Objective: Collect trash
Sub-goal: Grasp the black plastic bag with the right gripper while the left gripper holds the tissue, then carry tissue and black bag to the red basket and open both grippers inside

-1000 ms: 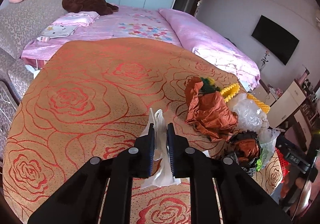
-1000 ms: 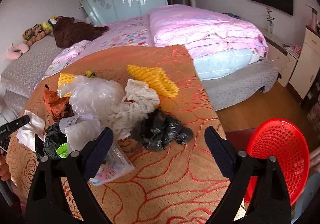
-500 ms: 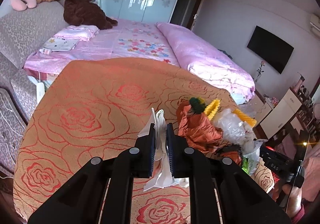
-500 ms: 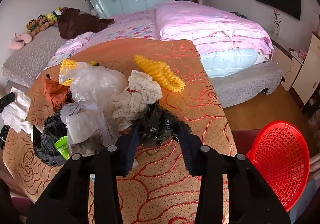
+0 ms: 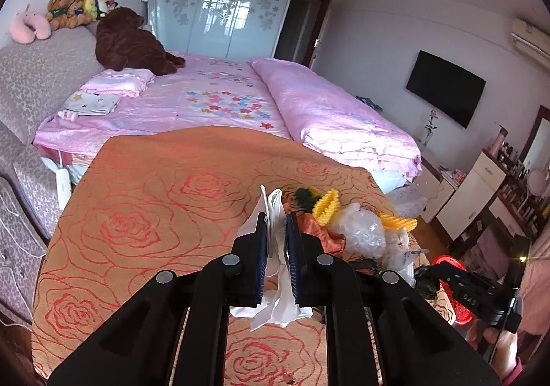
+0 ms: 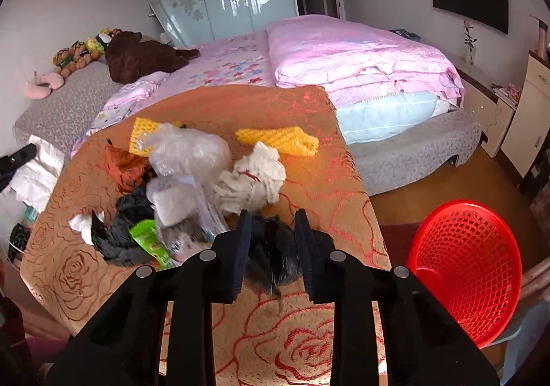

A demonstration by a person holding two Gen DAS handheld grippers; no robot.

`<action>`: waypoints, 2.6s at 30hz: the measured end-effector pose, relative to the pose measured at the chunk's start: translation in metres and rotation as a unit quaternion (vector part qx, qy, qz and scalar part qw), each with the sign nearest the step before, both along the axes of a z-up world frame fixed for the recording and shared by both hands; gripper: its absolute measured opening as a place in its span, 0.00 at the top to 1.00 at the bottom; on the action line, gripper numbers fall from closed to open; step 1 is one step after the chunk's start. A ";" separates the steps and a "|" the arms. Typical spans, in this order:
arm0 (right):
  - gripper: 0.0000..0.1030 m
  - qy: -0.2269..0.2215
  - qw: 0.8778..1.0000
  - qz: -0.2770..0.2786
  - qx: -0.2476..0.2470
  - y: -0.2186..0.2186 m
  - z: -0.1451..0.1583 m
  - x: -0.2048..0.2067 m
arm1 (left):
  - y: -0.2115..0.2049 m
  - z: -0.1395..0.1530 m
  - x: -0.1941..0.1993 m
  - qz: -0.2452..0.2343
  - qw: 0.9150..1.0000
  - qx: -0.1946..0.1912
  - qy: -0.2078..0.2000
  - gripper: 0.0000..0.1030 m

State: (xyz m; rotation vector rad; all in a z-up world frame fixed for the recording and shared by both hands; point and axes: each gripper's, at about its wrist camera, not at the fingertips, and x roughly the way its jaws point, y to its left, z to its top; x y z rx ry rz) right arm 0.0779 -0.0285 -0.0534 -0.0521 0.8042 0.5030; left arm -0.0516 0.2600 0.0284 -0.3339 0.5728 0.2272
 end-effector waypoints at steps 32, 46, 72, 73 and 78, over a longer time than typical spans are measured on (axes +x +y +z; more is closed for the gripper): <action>0.70 -0.021 0.999 -0.035 0.008 -0.041 0.013 0.012 | -0.079 0.011 0.036 -0.094 0.995 0.037 -0.001 0.90; 0.70 -0.043 0.989 -0.142 0.011 -0.121 0.029 0.016 | -0.173 0.013 0.090 -0.193 0.979 0.062 -0.002 0.89; 0.70 -0.036 0.957 -0.286 0.031 -0.233 0.025 0.016 | -0.344 -0.045 0.176 -0.336 0.936 0.074 0.074 0.89; 0.70 -0.035 0.956 -0.288 0.031 -0.235 0.024 0.016 | -0.350 -0.049 0.180 -0.340 0.934 0.075 0.080 0.89; 0.70 -0.014 0.955 -0.296 0.026 -0.243 0.011 0.020 | -0.371 -0.066 0.193 -0.351 0.928 0.074 0.102 0.89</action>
